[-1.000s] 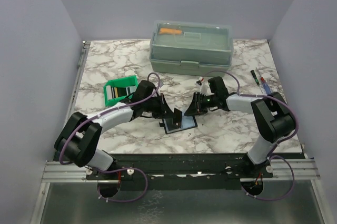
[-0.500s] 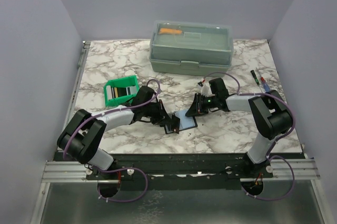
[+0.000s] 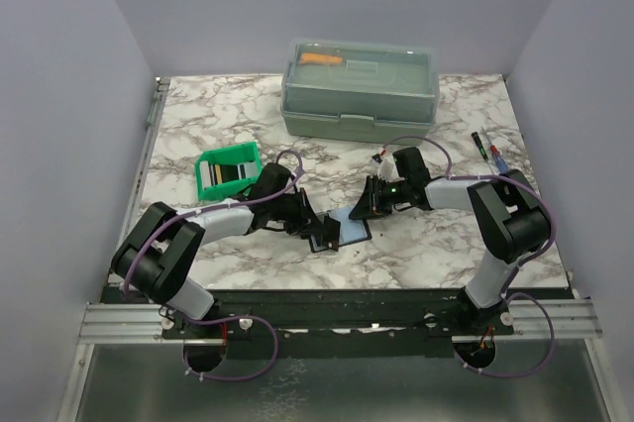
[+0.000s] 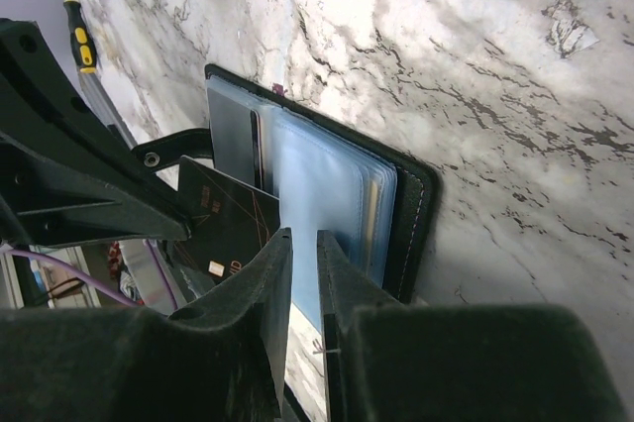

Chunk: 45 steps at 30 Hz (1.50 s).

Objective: Put the credit cards into the card holder
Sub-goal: Insert the credit card into the card holder.

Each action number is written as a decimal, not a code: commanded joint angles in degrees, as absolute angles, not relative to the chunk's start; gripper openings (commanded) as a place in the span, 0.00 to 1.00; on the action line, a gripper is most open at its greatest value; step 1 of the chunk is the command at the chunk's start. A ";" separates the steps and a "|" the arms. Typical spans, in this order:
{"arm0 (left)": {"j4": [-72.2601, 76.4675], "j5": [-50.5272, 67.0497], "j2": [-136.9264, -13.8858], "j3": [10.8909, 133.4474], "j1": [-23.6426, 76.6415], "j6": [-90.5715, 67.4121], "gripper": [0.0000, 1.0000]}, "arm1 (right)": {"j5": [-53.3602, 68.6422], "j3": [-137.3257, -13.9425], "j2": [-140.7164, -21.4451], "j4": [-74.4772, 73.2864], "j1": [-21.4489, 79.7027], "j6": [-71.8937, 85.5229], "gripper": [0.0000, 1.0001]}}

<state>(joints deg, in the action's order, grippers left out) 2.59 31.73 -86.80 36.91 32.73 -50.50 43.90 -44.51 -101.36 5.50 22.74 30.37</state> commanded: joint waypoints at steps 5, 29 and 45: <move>4.85 30.68 -87.85 35.42 31.81 -51.56 0.00 | 43.95 -43.58 -102.74 5.17 22.32 29.01 0.20; 22.85 29.95 -92.41 29.90 30.17 -57.98 0.00 | 44.21 -43.47 -103.52 6.42 22.26 30.11 0.20; 37.47 18.22 -92.07 23.38 35.63 -67.23 0.00 | 41.02 -41.05 -99.54 6.28 22.26 32.14 0.23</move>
<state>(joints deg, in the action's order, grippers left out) 32.01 23.00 -90.56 24.80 34.63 -64.45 44.88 -42.61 -101.80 9.61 22.74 33.19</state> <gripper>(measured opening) 0.018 0.199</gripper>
